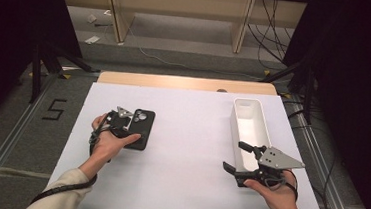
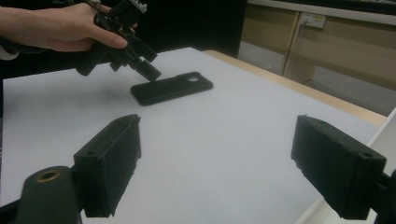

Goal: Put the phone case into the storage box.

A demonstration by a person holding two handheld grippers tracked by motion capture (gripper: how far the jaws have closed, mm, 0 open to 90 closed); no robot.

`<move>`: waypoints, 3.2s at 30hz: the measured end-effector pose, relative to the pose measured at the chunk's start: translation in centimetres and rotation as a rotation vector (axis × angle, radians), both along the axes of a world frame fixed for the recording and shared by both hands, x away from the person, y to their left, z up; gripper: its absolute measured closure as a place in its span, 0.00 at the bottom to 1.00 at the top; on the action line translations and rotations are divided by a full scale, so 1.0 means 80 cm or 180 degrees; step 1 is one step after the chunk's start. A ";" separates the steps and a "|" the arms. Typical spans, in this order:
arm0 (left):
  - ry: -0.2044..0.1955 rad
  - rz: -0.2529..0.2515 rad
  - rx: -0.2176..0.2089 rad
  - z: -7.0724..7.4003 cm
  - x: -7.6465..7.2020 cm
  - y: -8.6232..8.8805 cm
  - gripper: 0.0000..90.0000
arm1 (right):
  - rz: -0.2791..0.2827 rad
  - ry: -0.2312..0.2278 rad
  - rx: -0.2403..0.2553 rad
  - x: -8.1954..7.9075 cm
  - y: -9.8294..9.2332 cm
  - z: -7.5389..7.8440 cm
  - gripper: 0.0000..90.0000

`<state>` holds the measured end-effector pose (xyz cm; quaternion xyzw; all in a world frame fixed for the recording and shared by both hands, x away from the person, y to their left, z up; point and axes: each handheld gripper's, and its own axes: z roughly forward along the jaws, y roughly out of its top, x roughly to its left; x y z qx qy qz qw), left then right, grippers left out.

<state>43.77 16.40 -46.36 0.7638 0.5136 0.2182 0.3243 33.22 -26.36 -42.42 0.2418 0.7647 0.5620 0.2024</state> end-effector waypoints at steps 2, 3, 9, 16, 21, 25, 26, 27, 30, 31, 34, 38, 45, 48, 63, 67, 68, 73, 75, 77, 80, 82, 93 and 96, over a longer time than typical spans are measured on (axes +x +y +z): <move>0.0031 0.0010 -0.0007 -0.002 0.005 -0.008 0.00 | -0.0002 -0.0004 0.0005 0.000 0.000 0.000 0.19; 0.0030 0.0007 -0.0004 -0.004 0.008 -0.012 0.00 | 0.0000 -0.0002 0.0003 0.000 0.000 0.000 0.19; 0.0101 0.0018 0.0056 -0.013 0.019 -0.027 0.00 | 0.0004 -0.0007 0.0012 0.000 0.000 0.000 0.19; 0.0155 0.0087 0.0116 -0.019 0.027 -0.027 0.02 | 0.0007 -0.0007 0.0014 0.000 0.000 0.000 0.19; 0.0193 0.0117 0.0142 -0.023 0.031 -0.025 0.03 | 0.0008 -0.0008 0.0012 0.000 0.000 0.000 0.19; 0.0202 0.0122 0.0154 -0.025 0.033 -0.025 0.03 | 0.0011 -0.0006 0.0008 0.000 0.000 0.000 0.19; 0.0208 0.0122 0.0159 -0.025 0.033 -0.026 0.03 | 0.0012 -0.0007 0.0009 0.000 0.000 0.000 0.19; 0.0212 0.0115 0.0184 -0.026 0.033 -0.027 0.04 | 0.0009 -0.0003 0.0008 0.000 0.000 0.000 0.19; 0.0209 0.0114 0.0190 -0.027 0.034 -0.028 0.04 | 0.0008 -0.0004 0.0012 0.000 0.000 0.000 0.19; 0.0214 0.0115 0.0194 -0.027 0.034 -0.028 0.04 | 0.0009 -0.0004 0.0013 0.000 0.000 0.000 0.19; 0.0232 0.0129 0.0195 -0.028 0.035 -0.028 0.05 | 0.0013 -0.0003 0.0010 0.000 0.000 0.000 0.19; 0.0245 0.0130 0.0197 -0.030 0.036 -0.028 0.05 | 0.0015 -0.0002 0.0008 0.000 0.000 0.000 0.19; 0.0268 0.0131 0.0218 -0.033 0.038 -0.028 0.06 | 0.0019 0.0003 0.0014 0.000 0.000 0.000 0.19; 0.0282 0.0131 0.0215 -0.033 0.038 -0.028 0.07 | 0.0018 0.0006 0.0011 0.000 0.000 0.000 0.19; 0.0328 0.0156 0.0188 -0.035 0.040 -0.027 0.06 | 0.0027 0.0008 0.0007 0.000 0.000 -0.001 0.19; 0.0363 0.0172 0.0150 -0.036 0.041 -0.026 0.06 | 0.0029 0.0009 0.0005 0.000 0.000 -0.001 0.19; 0.0363 0.0172 0.0150 -0.036 0.041 -0.026 0.06 | 0.0029 0.0009 0.0005 0.000 0.000 -0.001 0.19; 0.0398 0.0206 0.0084 -0.037 0.042 -0.024 0.06 | 0.0028 0.0010 0.0007 0.000 0.001 -0.001 0.19; 0.0435 0.0218 0.0055 -0.037 0.042 -0.023 0.05 | 0.0028 0.0008 0.0008 0.000 0.001 -0.001 0.19; 0.0440 0.0218 0.0049 -0.037 0.043 -0.023 0.05 | 0.0029 0.0010 0.0008 0.000 0.001 -0.001 0.19; 0.0463 0.0218 0.0044 -0.037 0.044 -0.023 0.05 | 0.0025 0.0009 0.0003 0.000 0.000 0.000 0.19; 0.0479 0.0220 0.0061 -0.037 0.045 -0.023 0.05 | 0.0025 0.0008 0.0003 0.000 0.000 -0.001 0.19; 0.0564 0.0236 0.0047 -0.034 0.048 -0.023 0.08 | 0.0026 0.0008 0.0005 0.000 0.000 0.000 0.19; 0.0577 0.0264 0.0071 -0.033 0.048 -0.023 0.09 | 0.0029 0.0009 0.0005 0.000 0.001 -0.001 0.19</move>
